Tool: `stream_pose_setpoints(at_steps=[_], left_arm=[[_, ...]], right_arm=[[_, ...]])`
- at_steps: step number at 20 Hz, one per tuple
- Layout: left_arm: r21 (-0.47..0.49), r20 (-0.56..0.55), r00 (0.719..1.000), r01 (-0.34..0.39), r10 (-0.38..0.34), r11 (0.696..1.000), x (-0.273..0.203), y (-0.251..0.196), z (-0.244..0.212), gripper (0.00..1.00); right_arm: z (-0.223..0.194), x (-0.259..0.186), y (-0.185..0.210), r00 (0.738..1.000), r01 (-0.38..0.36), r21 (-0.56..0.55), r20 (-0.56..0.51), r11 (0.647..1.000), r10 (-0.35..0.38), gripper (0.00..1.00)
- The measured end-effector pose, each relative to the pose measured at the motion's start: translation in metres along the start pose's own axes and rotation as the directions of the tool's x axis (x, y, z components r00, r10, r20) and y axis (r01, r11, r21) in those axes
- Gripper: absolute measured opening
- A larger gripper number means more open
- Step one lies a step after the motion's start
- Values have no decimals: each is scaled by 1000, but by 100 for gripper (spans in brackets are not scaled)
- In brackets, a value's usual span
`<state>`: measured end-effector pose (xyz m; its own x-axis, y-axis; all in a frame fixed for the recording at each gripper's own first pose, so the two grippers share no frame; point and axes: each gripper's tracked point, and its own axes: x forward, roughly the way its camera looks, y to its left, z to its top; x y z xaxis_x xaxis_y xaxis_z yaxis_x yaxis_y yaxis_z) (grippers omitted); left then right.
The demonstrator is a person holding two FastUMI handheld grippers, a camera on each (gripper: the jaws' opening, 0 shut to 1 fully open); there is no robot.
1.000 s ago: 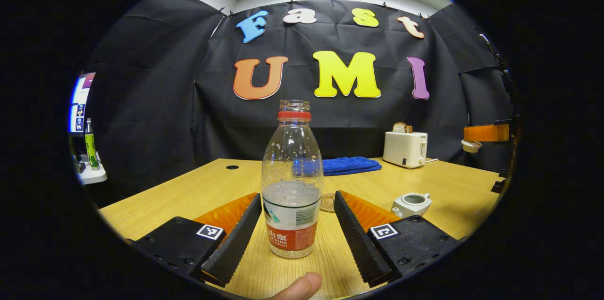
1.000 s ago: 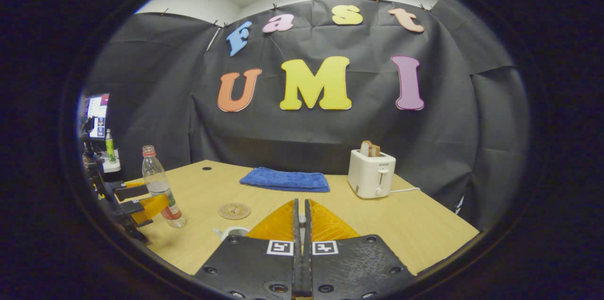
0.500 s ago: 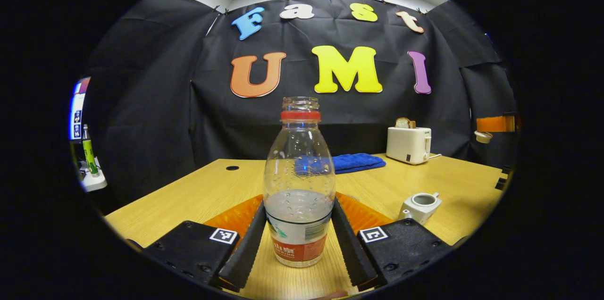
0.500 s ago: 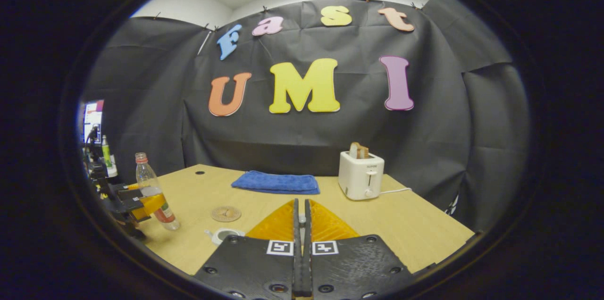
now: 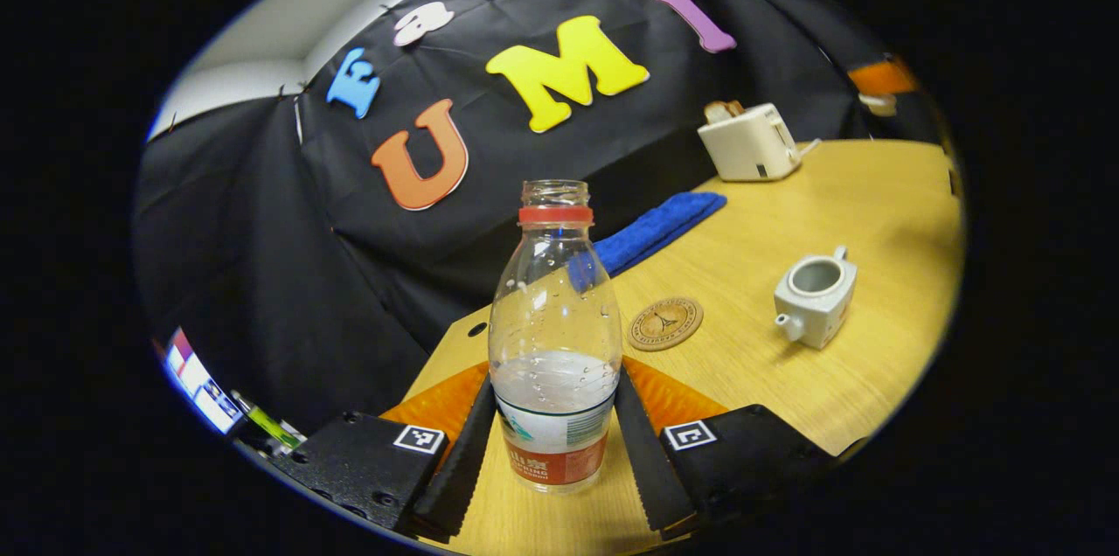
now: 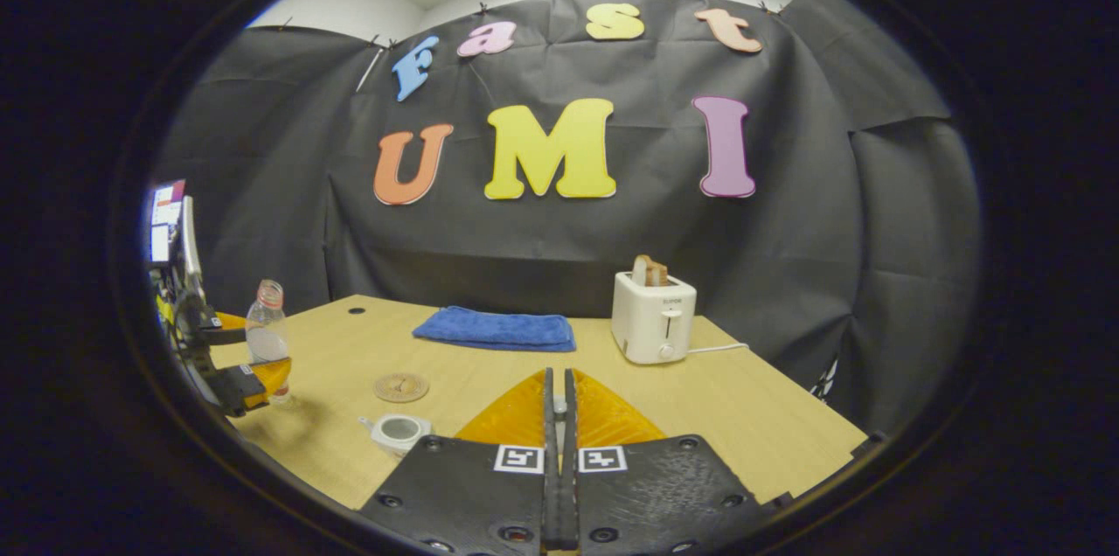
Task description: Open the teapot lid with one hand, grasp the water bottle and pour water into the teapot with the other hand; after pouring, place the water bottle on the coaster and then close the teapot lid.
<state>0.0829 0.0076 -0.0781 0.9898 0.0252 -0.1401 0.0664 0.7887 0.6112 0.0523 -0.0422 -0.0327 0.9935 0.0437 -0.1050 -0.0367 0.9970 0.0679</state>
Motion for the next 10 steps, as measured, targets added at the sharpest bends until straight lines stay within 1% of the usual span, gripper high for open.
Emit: stream_pose_setpoints(at_steps=[2, 4, 7, 10], left_arm=[[131, -41, 999, 2, 3, 991, 4, -6, -5, 75], [249, -76, 997, 8, 11, 969, 9, -12, -9, 76], [353, -131, 991, 40, 7, 935, 11, -18, -12, 75], [470, -131, 991, 69, -7, 880, 10, -27, -5, 76]], right_arm=[[3, -2, -6, 1000, 3, 9, 5, 1000, -3, 0], [5, -1, -12, 1000, 14, 9, 9, 1000, -14, 0], [4, -2, -19, 1000, 31, 1, 6, 1000, -31, 0], [4, -2, -21, 999, 37, 1, -2, 999, -37, 0]])
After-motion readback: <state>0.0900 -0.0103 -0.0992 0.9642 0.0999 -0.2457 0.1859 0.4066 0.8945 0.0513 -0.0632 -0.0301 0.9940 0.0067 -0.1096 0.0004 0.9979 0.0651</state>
